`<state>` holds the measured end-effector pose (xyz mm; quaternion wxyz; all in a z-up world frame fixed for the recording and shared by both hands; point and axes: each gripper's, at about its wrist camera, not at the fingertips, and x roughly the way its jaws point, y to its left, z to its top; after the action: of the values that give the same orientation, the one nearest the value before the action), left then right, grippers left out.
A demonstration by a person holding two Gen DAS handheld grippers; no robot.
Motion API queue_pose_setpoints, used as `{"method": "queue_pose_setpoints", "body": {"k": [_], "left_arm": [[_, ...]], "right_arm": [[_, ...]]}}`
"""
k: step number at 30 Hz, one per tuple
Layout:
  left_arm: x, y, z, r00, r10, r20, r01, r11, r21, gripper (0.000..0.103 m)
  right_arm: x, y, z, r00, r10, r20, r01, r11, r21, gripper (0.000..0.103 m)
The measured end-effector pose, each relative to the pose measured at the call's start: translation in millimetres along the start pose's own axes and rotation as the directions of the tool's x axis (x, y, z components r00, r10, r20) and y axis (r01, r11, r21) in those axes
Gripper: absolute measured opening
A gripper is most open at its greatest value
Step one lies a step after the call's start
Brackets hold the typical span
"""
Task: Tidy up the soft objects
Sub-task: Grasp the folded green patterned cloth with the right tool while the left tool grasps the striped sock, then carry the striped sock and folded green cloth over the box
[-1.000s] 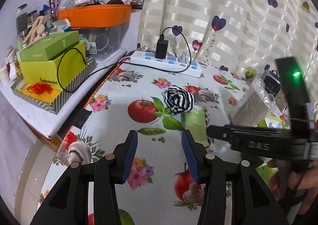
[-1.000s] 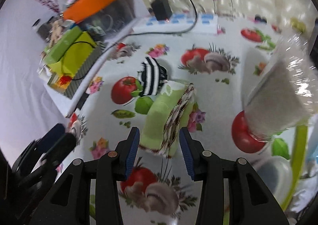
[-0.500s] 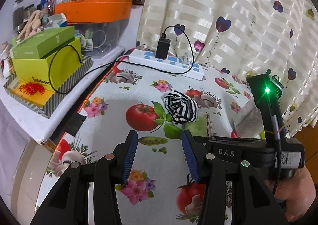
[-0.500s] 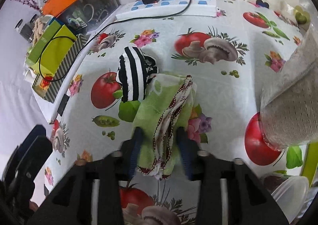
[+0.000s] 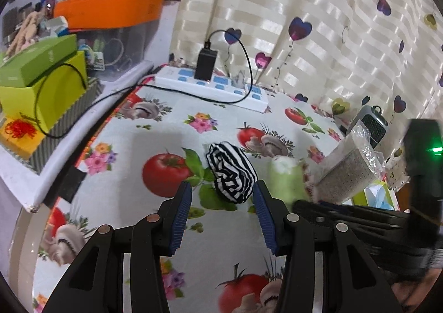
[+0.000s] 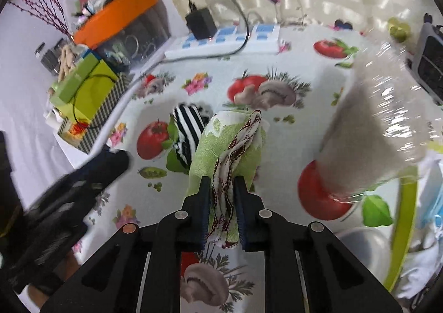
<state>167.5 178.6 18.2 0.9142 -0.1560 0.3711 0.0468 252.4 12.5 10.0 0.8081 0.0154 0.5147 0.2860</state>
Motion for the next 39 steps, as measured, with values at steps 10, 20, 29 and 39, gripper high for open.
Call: {"method": "queue_pose_setpoints", "body": {"k": [10, 20, 29, 39], "left_arm": [[53, -6, 13, 0.998, 0.009, -0.063, -0.011, 0.999, -0.036, 0.046], [103, -14, 12, 0.986, 0.077, -0.15, -0.085, 0.996, -0.042, 0.045], [111, -20, 12, 0.983, 0.116, -0.139, -0.115, 0.993, 0.022, 0.033], [105, -21, 11, 0.984, 0.112, -0.137, -0.109, 0.994, 0.033, 0.017]], "right_arm": [[-40, -2, 7, 0.994, 0.008, 0.111, -0.006, 1.0, -0.019, 0.017], [-43, -11, 5, 0.993, 0.018, 0.117, -0.016, 1.0, -0.017, 0.017], [-49, -16, 0, 0.991, 0.033, 0.13, -0.032, 0.999, -0.014, 0.017], [-55, -18, -6, 0.99, 0.048, 0.136, -0.046, 0.999, -0.011, 0.017]]}}
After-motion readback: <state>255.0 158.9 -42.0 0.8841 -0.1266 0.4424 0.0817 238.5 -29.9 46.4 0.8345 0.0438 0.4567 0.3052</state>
